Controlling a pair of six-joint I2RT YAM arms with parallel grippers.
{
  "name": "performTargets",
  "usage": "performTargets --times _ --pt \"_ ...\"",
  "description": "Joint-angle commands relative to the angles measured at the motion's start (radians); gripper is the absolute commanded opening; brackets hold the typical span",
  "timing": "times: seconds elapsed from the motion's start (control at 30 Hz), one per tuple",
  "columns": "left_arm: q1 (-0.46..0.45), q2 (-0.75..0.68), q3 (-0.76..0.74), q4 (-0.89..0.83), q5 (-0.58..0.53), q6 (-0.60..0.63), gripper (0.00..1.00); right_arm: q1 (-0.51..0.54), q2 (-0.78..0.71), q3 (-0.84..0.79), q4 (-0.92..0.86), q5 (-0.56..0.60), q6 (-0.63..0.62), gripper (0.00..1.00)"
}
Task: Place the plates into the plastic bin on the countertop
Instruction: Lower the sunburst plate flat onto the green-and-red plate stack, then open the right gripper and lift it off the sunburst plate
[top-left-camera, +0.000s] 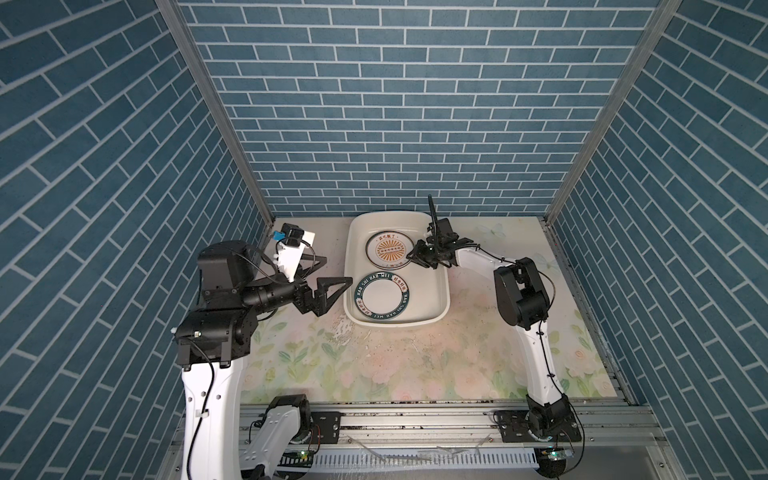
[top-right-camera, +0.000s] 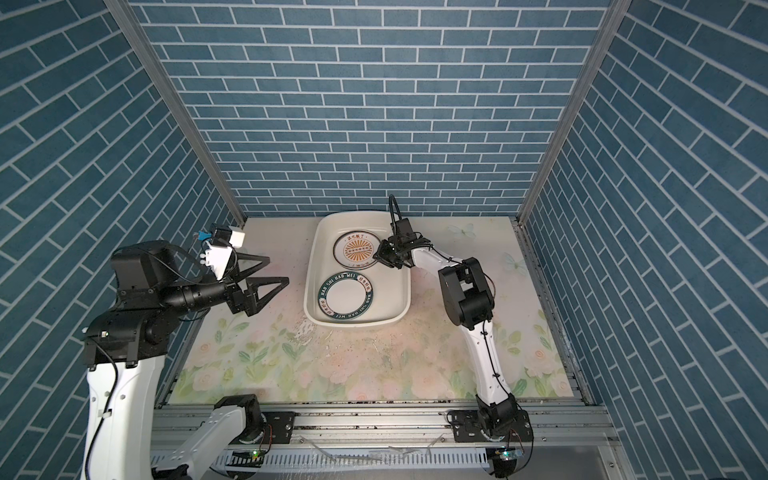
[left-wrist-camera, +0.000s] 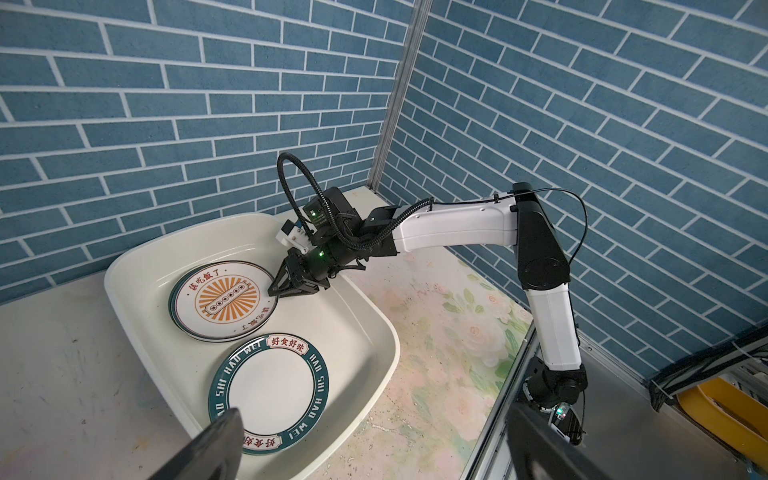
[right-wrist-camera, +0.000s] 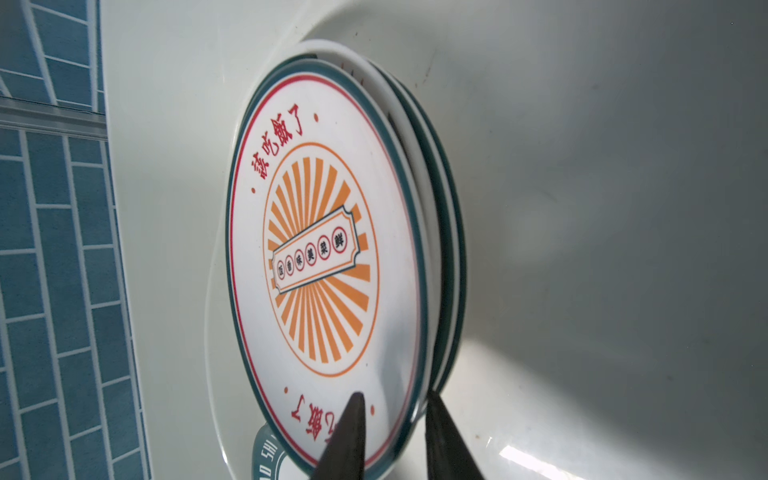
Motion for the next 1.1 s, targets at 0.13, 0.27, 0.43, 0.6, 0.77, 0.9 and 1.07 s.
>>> performTargets --times 0.13,0.27,0.43,0.6,0.77,0.9,1.07 --pt "0.006 0.003 -0.002 0.016 0.019 -0.005 1.0 -0.01 -0.074 -0.034 -0.045 0.007 0.022 0.27" --pt "0.006 0.003 -0.003 0.018 0.019 -0.004 0.99 -0.006 -0.086 -0.046 -0.039 0.004 0.024 0.26" --pt "0.006 0.005 -0.001 0.017 0.019 -0.005 1.0 -0.003 -0.075 -0.033 -0.039 -0.004 0.025 0.26" --pt "0.006 0.004 -0.001 0.013 0.016 -0.001 1.0 0.0 -0.056 -0.007 -0.044 -0.008 0.025 0.26" --pt "0.006 0.002 0.002 0.011 0.014 0.0 1.0 0.002 -0.038 0.022 -0.051 -0.013 0.026 0.26" --pt "0.006 0.002 0.002 0.012 0.014 0.0 1.0 0.001 -0.02 0.06 -0.067 -0.022 0.025 0.25" --pt "0.006 0.003 0.002 0.01 0.015 0.003 1.0 0.002 0.001 0.085 -0.086 -0.024 0.022 0.25"
